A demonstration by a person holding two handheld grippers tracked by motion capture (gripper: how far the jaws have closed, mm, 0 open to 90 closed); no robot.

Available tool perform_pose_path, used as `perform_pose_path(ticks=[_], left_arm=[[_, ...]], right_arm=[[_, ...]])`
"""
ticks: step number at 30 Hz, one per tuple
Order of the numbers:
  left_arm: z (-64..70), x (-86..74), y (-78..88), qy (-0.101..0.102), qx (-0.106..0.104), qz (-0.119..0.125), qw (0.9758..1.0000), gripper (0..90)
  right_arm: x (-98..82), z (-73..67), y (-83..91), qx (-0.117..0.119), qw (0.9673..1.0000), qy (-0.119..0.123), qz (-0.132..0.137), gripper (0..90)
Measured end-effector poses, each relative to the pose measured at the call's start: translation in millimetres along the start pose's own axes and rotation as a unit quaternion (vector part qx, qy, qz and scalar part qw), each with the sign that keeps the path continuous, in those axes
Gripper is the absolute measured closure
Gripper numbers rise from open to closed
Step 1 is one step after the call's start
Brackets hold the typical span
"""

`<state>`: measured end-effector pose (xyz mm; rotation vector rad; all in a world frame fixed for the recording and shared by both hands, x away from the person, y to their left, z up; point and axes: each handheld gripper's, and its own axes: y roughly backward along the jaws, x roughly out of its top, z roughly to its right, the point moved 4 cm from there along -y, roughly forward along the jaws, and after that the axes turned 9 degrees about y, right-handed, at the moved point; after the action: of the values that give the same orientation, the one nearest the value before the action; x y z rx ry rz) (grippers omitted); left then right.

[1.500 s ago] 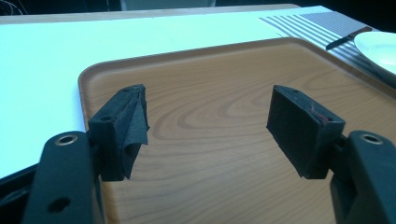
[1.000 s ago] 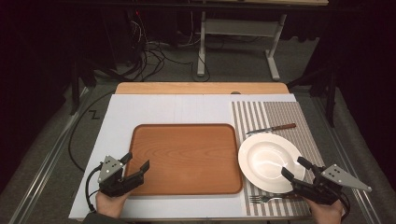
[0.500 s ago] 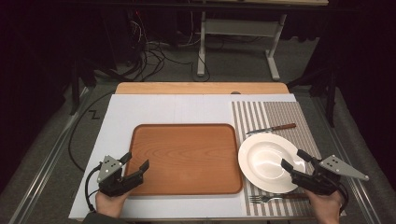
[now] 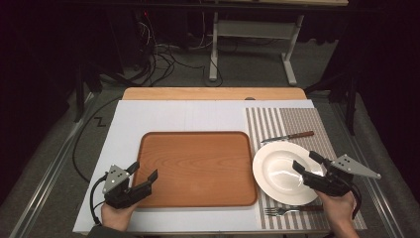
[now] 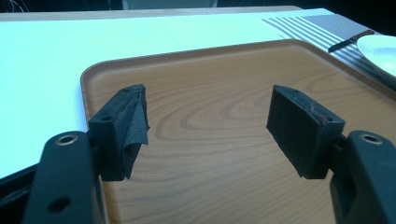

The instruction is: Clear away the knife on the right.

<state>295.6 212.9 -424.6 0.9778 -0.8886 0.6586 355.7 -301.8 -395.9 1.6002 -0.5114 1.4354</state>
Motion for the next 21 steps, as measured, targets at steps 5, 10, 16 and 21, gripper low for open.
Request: perform_pose_path(ticks=[5,10,16,21], left_arm=[[0.1,-0.1,-0.1,-0.002,0.0,-0.001,1.0,29.9],[0.3,-0.2,-0.2,-0.003,0.0,-0.002,1.0,29.9],[0.4,-0.2,-0.5,-0.004,0.001,-0.002,1.0,29.9],[0.2,-0.2,-0.3,-0.003,0.001,-0.002,1.0,29.9]], right_arm=[[1.8,2.4,-5.9,-0.002,1.0,0.005,-0.004,27.0],[4.4,7.1,-9.7,-0.01,0.9999,0.007,-0.006,27.0],[9.3,12.4,-14.6,-0.017,0.9998,0.009,-0.009,27.0],[12.6,16.2,-20.8,-0.02,0.9997,0.007,-0.014,27.1]])
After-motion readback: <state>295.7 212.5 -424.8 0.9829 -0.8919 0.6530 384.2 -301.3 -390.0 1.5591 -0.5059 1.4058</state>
